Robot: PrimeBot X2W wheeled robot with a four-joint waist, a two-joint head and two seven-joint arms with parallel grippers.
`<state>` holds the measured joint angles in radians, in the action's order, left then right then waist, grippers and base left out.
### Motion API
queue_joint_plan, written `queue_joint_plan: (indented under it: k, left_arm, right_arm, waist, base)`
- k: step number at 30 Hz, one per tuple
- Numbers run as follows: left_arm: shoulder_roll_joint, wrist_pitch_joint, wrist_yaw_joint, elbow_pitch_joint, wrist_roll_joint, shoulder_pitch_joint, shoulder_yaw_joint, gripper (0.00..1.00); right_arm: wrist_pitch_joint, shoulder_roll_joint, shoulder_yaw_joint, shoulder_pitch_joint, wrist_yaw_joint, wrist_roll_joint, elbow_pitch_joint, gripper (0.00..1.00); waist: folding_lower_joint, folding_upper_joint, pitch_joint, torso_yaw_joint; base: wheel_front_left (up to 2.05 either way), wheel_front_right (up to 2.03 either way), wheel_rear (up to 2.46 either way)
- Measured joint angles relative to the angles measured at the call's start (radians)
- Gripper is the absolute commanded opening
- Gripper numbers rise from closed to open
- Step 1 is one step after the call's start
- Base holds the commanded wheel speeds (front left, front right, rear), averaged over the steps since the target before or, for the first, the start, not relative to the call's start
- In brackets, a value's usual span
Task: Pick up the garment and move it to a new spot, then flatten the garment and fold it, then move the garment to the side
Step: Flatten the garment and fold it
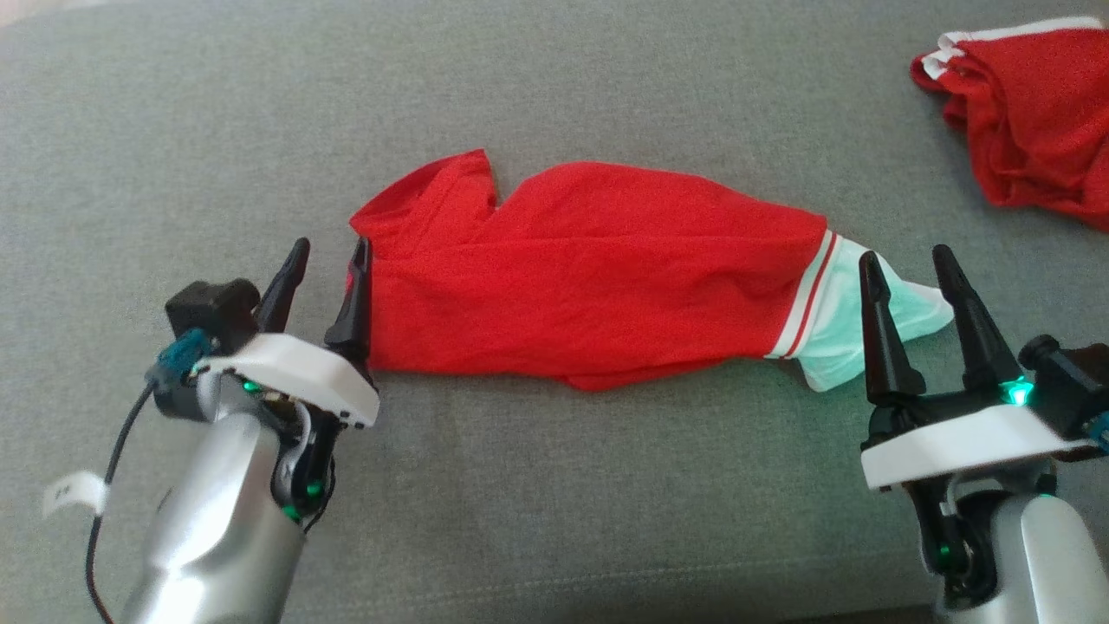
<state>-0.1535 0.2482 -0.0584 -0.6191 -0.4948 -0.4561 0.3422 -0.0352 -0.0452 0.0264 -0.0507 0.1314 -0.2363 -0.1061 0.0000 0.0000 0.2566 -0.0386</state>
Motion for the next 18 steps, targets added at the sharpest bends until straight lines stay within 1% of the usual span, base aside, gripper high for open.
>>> queue_joint_plan:
  k: [7, 8, 13, 18]
  left_arm:
    - [-0.009, 0.001, 0.087, 0.291, 0.132, 0.167, -0.066, 1.00]
    - [-0.016, 0.001, 0.104, 0.365, 0.169, 0.218, -0.074, 1.00]
    - [-0.028, 0.001, 0.132, 0.490, 0.225, 0.320, -0.093, 1.00]
    - [-0.035, 0.001, 0.146, 0.547, 0.240, 0.423, -0.091, 1.00]
  right_arm:
    - [-0.003, 0.000, -0.004, 0.002, 0.000, 0.020, -0.002, 1.00]
    - [-0.010, 0.000, -0.005, 0.003, 0.000, 0.026, -0.006, 1.00]
    - [-0.024, 0.000, -0.007, 0.019, 0.000, 0.043, -0.011, 1.00]
    - [-0.036, 0.000, -0.007, 0.064, 0.000, 0.044, -0.010, 1.00]
  waist:
    - [0.0000, 0.0000, -0.041, 0.027]
    - [0.0000, 0.0000, -0.054, 0.035]
    - [0.0000, 0.0000, -0.093, 0.053]
    - [-0.0001, 0.0000, -0.132, 0.064]
  base:
    - [0.00, 0.00, 0.00]
    - [0.00, 0.00, 0.00]
    - [0.00, 0.00, 0.00]
    - [0.00, 0.00, 0.00]
